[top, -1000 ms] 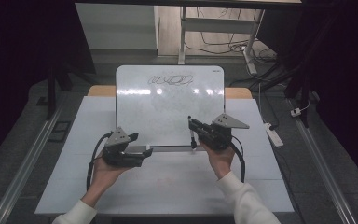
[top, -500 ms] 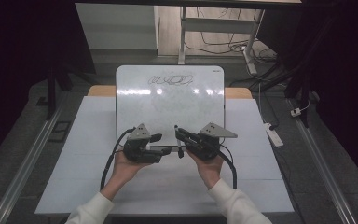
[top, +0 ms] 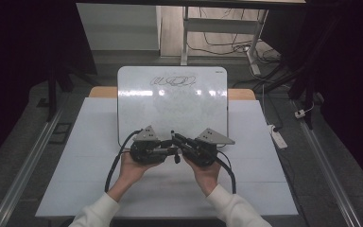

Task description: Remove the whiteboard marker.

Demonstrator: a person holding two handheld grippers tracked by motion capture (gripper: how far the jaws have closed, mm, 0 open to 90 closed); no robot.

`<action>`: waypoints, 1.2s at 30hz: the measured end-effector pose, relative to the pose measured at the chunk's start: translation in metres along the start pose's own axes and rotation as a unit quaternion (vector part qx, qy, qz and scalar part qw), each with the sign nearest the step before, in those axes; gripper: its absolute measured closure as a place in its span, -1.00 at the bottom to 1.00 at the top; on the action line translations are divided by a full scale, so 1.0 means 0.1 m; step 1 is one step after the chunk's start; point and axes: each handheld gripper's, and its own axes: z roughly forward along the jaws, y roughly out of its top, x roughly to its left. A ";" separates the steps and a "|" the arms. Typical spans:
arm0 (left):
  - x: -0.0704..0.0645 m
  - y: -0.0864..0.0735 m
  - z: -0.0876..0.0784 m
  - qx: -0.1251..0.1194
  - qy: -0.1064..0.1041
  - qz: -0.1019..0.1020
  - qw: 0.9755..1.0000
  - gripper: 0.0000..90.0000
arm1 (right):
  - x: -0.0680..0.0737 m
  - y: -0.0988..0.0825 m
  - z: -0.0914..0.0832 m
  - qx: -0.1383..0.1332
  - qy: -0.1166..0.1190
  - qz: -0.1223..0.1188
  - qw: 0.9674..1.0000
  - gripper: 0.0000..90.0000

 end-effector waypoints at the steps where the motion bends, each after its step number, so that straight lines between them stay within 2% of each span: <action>1: 0.00 0.00 0.00 0.000 -0.002 0.001 1.000 0.46 | 0.01 0.00 0.00 0.000 0.000 -0.003 1.000 0.79; 7: 0.00 0.00 -0.02 -0.002 -0.006 0.005 1.000 0.69 | 0.07 -0.02 0.01 0.003 0.002 -0.012 1.000 0.79; 10: 0.01 0.00 -0.03 0.001 0.000 0.004 1.000 0.78 | 0.08 -0.02 0.01 0.003 0.001 -0.017 1.000 0.78; 14: 0.03 -0.01 -0.05 0.002 0.002 0.004 1.000 0.81 | 0.07 -0.01 0.01 0.006 0.007 -0.017 1.000 0.77; 16: 0.03 -0.01 -0.07 0.004 0.000 0.007 1.000 0.81 | 0.06 0.00 0.01 0.006 0.014 -0.017 1.000 0.71; 17: 0.04 -0.01 -0.08 0.008 -0.002 0.009 1.000 0.81 | 0.03 0.04 -0.03 0.003 0.025 -0.021 0.999 0.55; 18: 0.05 -0.01 -0.10 0.011 -0.002 0.012 1.000 0.81 | 0.03 0.04 -0.03 0.003 0.025 -0.021 0.999 0.55; 19: 0.06 -0.01 -0.12 0.013 -0.005 0.015 1.000 0.81 | -0.04 0.08 -0.07 0.010 0.044 -0.027 0.999 0.38; 20: 0.09 -0.02 -0.18 0.016 -0.018 0.016 1.000 0.81 | -0.09 0.09 -0.09 0.022 0.052 -0.031 0.998 0.30; 21: 0.09 -0.02 -0.18 0.016 -0.018 0.016 1.000 0.81 | -0.09 0.09 -0.09 0.022 0.052 -0.031 0.998 0.30; 22: 0.12 -0.01 -0.22 0.024 -0.035 0.020 0.999 0.81 | -0.19 0.10 -0.14 0.047 0.071 -0.041 0.996 0.22; 23: 0.12 -0.01 -0.22 0.024 -0.035 0.020 0.999 0.81 | -0.25 0.09 -0.16 0.064 0.089 -0.047 0.993 0.20; 24: 0.14 -0.01 -0.24 0.027 -0.043 0.020 0.999 0.81 | -0.29 0.08 -0.18 0.077 0.099 -0.054 0.991 0.17; 25: 0.14 0.00 -0.25 0.030 -0.051 0.022 0.998 0.81 | -0.29 0.08 -0.18 0.077 0.099 -0.054 0.991 0.17; 26: 0.15 0.00 -0.26 0.031 -0.060 0.023 0.997 0.81 | -0.32 0.06 -0.21 0.087 0.108 -0.062 0.988 0.16; 27: 0.16 0.01 -0.27 0.032 -0.071 0.022 0.997 0.81 | -0.37 0.02 -0.22 0.112 0.132 -0.072 0.982 0.13; 28: 0.16 0.02 -0.27 0.034 -0.082 0.021 0.996 0.81 | -0.37 0.02 -0.22 0.112 0.132 -0.072 0.982 0.13; 29: 0.16 0.03 -0.26 0.038 -0.089 0.024 0.995 0.81 | -0.38 0.00 -0.23 0.119 0.139 -0.077 0.980 0.12; 30: 0.14 0.05 -0.23 0.047 -0.105 0.028 0.993 0.81 | -0.40 -0.03 -0.22 0.132 0.160 -0.081 0.975 0.10; 31: 0.14 0.05 -0.23 0.047 -0.105 0.028 0.993 0.81 | -0.40 -0.03 -0.22 0.132 0.160 -0.081 0.975 0.10; 32: 0.13 0.06 -0.21 0.051 -0.111 0.032 0.992 0.81 | -0.39 -0.06 -0.19 0.148 0.177 -0.089 0.969 0.09; 33: 0.12 0.07 -0.19 0.054 -0.116 0.035 0.991 0.81 | -0.39 -0.06 -0.19 0.148 0.177 -0.089 0.969 0.09; 35: 0.09 0.08 -0.15 0.059 -0.125 0.041 0.990 0.81 | -0.37 -0.08 -0.15 0.161 0.191 -0.096 0.964 0.10; 36: 0.08 0.09 -0.13 0.061 -0.128 0.044 0.989 0.81 | -0.35 -0.10 -0.12 0.171 0.204 -0.100 0.959 0.12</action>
